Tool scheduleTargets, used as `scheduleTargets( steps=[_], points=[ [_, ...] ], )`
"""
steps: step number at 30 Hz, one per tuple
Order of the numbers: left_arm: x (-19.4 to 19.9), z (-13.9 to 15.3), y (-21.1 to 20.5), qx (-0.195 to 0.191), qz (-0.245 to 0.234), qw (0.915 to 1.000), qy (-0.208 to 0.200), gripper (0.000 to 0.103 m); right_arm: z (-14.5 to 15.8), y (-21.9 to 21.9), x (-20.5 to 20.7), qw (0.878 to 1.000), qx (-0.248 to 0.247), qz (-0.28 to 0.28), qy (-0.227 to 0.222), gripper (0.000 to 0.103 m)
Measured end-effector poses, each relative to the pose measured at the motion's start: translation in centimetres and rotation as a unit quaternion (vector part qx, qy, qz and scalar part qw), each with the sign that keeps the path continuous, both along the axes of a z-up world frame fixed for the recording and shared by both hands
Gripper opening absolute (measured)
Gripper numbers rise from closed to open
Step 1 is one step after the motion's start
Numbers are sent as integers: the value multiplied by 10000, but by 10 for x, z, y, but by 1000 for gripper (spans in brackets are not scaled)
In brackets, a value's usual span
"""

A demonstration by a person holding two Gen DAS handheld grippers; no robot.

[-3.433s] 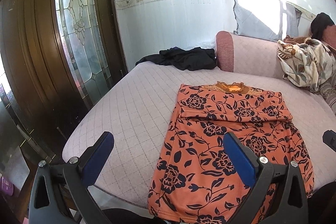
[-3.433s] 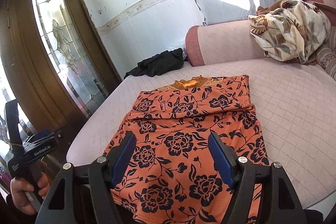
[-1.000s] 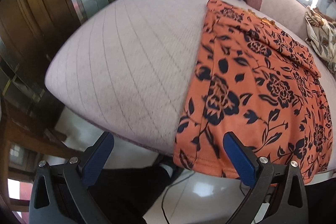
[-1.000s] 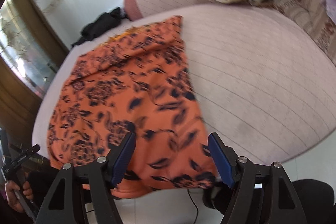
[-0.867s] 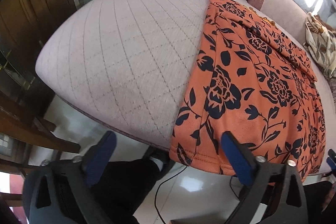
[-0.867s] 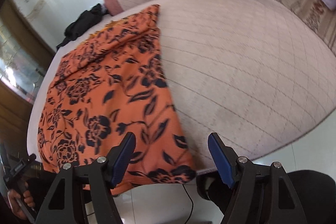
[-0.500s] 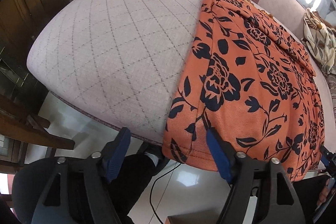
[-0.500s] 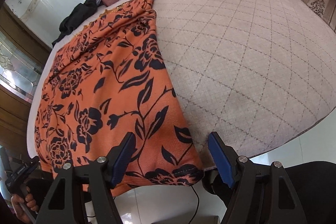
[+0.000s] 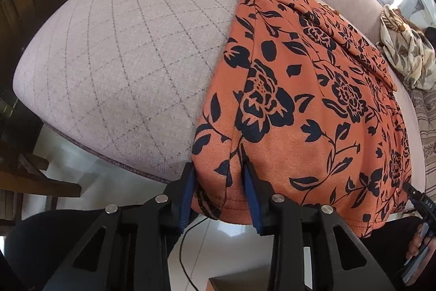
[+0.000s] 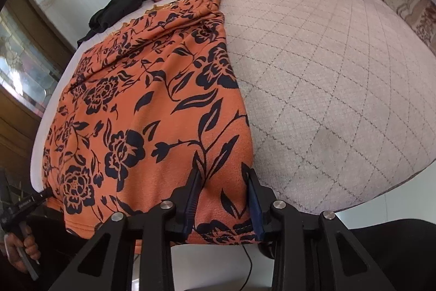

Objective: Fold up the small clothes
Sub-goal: 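Close both grippers on the hem of the orange floral blouse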

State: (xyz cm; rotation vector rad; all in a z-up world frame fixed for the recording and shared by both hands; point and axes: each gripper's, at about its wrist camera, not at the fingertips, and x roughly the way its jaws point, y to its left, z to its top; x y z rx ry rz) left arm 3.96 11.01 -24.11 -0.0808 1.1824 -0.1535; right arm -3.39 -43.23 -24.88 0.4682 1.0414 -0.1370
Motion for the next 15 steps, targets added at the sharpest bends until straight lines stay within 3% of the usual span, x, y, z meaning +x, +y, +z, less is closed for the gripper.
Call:
scheduleTargets(
  steps=[1, 2, 4, 5, 6, 7, 8, 9, 10, 12, 15],
  points=[
    [0, 1, 0, 87, -17, 10000, -26, 42, -1, -1, 2, 10000, 68, -19, 25, 37],
    [0, 2, -2, 194, -29, 9998, -30, 54, 0, -2, 3, 9999, 96, -14, 66, 40],
    [2, 3, -7, 224, -85, 9997, -64, 59, 0, 1, 4, 9998, 154, 71, 92, 70],
    [2, 2, -9, 222, -137, 9996, -83, 59, 0, 4, 5, 9997, 205, 132, 83, 73],
    [3, 1, -11, 224, -183, 9996, -78, 55, -2, 9, 6, 9996, 150, 192, 112, 74],
    [3, -1, -12, 208, -190, 9996, -44, 33, -2, 15, 7, 9996, -33, 260, 116, 73],
    [3, -2, -12, 203, -167, 9997, -28, 28, -2, 21, 8, 9989, -266, 362, 125, 71],
    [2, -2, -12, 164, -149, 9997, -59, 23, -2, 28, 8, 9971, -592, 440, 164, 55],
    [2, 0, -11, 88, -159, 9998, -72, 10, -1, 33, 9, 9946, -889, 504, 192, 33],
    [1, 4, -11, -49, -192, 9998, -96, 10, 5, 38, 7, 9929, -967, 699, 8, 8],
    [3, 21, -9, -399, -322, 9985, -182, 8, 22, 38, 5, 9938, -722, 775, -329, 8]
  ],
)
